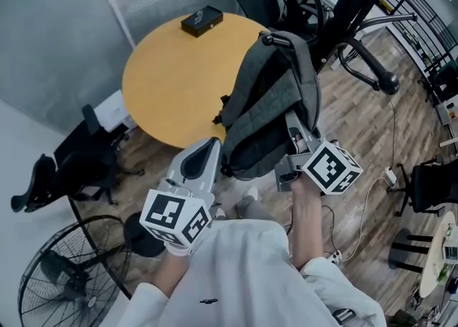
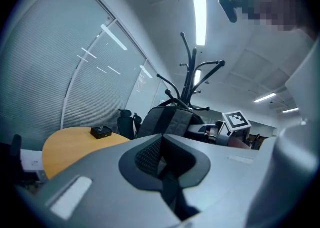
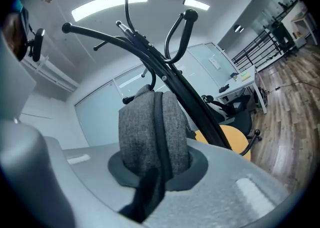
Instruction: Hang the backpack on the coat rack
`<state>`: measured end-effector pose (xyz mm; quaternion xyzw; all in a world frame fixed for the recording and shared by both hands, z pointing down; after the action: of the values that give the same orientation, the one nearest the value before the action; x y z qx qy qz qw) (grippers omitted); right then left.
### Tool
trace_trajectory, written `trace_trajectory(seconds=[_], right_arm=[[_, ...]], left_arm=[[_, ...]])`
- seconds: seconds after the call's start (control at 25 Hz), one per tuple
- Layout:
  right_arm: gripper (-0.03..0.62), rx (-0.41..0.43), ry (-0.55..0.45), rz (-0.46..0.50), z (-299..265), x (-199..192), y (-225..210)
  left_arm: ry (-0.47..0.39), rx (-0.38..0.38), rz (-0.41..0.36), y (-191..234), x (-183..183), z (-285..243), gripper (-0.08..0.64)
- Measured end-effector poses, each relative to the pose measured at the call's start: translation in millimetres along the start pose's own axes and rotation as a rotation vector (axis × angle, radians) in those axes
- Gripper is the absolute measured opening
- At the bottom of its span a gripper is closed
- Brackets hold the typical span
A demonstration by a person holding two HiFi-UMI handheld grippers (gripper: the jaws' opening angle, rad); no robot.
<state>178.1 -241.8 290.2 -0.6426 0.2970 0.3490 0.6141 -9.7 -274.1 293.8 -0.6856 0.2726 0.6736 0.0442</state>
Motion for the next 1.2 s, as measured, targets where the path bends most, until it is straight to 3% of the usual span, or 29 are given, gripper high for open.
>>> trace_trajectory(seconds=[0.32,0.56,0.72,1.2], right_arm=[[0.074,-0.008,0.018,0.152,0,-6,-10],[0.206,-0.032,0.027,0.22,4,-19,-13],[0.23,-0.038,0.026,0.229,10,-23,-15],[0.241,-0.113,0.07,0.314,54,-45,-12]], left_arm=[[0.03,-0.017,0.017,-9,-15,-1,0.018],[0.035,-0.009,0.02,-7,-20,11,0.018],[0.037,-0.007,0.026,-6,-25,15,0.018],[0.056,-0.026,0.028,-6,-34,22,0.018]])
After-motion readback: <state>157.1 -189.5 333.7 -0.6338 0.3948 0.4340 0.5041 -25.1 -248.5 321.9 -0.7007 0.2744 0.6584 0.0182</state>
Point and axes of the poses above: the fingertips, and each gripper's own axes: z backward along the fingers, y to its left, x out of its top, the point moved 1 cm from there along z, backward along the fingers, and after that the axes turned 5 degrees about x, right-handed, at the moved point
